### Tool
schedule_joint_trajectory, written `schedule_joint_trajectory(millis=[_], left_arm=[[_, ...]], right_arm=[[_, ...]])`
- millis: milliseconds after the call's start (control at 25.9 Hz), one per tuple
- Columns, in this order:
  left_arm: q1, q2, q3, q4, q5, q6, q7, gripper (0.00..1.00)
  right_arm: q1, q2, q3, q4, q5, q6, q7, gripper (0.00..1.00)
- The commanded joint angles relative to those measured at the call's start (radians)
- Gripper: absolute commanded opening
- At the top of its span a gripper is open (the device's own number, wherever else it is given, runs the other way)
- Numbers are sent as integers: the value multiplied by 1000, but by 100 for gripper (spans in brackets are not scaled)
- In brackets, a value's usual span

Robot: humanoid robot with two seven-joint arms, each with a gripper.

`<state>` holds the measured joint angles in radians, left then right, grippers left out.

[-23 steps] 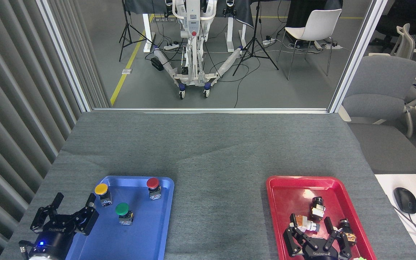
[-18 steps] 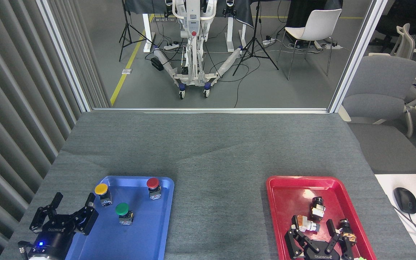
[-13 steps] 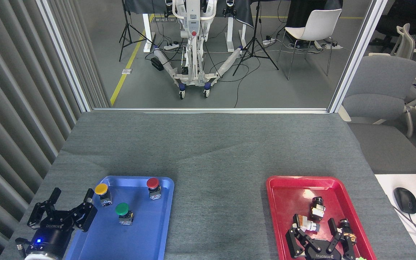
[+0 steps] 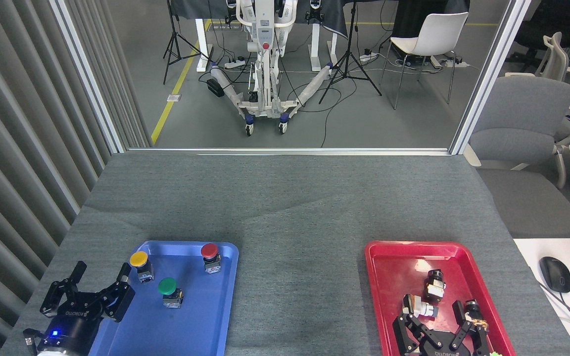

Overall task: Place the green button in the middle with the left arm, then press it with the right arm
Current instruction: 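Move the left gripper over the green button in the blue tray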

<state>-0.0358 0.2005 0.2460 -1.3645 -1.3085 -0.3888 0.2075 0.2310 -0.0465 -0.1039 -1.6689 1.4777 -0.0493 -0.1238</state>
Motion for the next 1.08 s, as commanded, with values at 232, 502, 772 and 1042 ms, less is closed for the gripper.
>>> schedule_joint_trajectory(millis=[232,502,772,1042], left_arm=[[0,-7,-7,39,-3,-5,3,99],[-4,-1,-45,48,-5,-5,-4,99],[0,0,-47,48,-5,-5,0,99],[14,-4,-47,33,-5,-12,1,99]], right_arm=[[-39,-35,-2,31,-13,0,-4,100],[-36,-55,10,29,-42,0,-5,100],[-27,-58,13,6,-40,8,4,100],[-28,-41,16,0,-33,32,4,100]])
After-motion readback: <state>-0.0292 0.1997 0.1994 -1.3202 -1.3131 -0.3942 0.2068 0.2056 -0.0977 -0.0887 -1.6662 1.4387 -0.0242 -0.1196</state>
